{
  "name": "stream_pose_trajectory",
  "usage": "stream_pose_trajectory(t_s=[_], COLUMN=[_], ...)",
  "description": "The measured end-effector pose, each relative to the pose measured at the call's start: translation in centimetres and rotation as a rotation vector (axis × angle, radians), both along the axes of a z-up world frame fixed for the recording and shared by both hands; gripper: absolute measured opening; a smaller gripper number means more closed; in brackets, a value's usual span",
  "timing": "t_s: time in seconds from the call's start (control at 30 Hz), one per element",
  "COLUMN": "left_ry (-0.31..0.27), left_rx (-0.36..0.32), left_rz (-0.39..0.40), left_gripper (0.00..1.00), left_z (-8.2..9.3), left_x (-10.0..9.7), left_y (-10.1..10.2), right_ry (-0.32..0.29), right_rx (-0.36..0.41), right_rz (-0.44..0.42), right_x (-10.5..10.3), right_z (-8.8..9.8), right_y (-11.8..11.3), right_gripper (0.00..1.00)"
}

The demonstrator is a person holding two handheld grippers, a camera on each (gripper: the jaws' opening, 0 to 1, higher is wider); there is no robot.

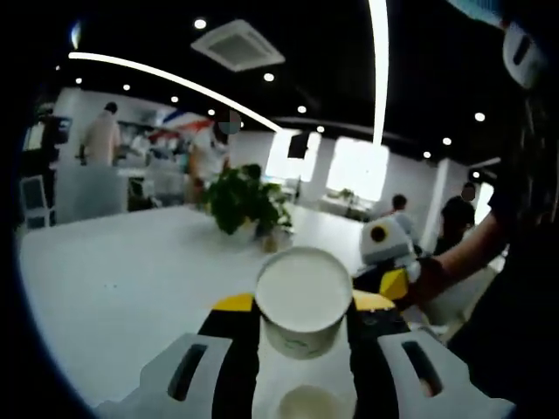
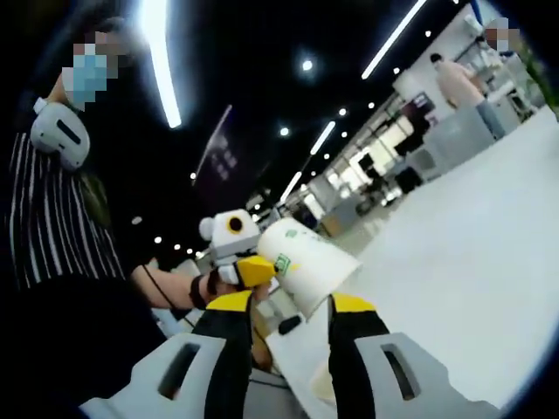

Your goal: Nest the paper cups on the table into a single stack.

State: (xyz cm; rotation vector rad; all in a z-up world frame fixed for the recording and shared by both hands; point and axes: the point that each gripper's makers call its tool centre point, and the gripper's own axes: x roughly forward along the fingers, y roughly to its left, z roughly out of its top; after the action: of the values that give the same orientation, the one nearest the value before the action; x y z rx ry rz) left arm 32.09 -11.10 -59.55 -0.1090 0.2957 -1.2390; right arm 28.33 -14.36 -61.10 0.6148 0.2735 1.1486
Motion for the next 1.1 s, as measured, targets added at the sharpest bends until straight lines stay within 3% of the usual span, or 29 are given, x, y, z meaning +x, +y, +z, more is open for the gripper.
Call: stream_pose_trajectory(t_s=[1.1], left_ry=[0.049], left_rx=[-0.056], left_rz=[-0.025], left_gripper=[0.38], left_z=[-0.1], left_x=[-1.5], left_y=[0.9], right_ry=[0.026], right_rx=[0.067], right_rz=[0.079], right_x=[0.1], right_z=[1.5], right_y=[-0.2], right_gripper=[0.07])
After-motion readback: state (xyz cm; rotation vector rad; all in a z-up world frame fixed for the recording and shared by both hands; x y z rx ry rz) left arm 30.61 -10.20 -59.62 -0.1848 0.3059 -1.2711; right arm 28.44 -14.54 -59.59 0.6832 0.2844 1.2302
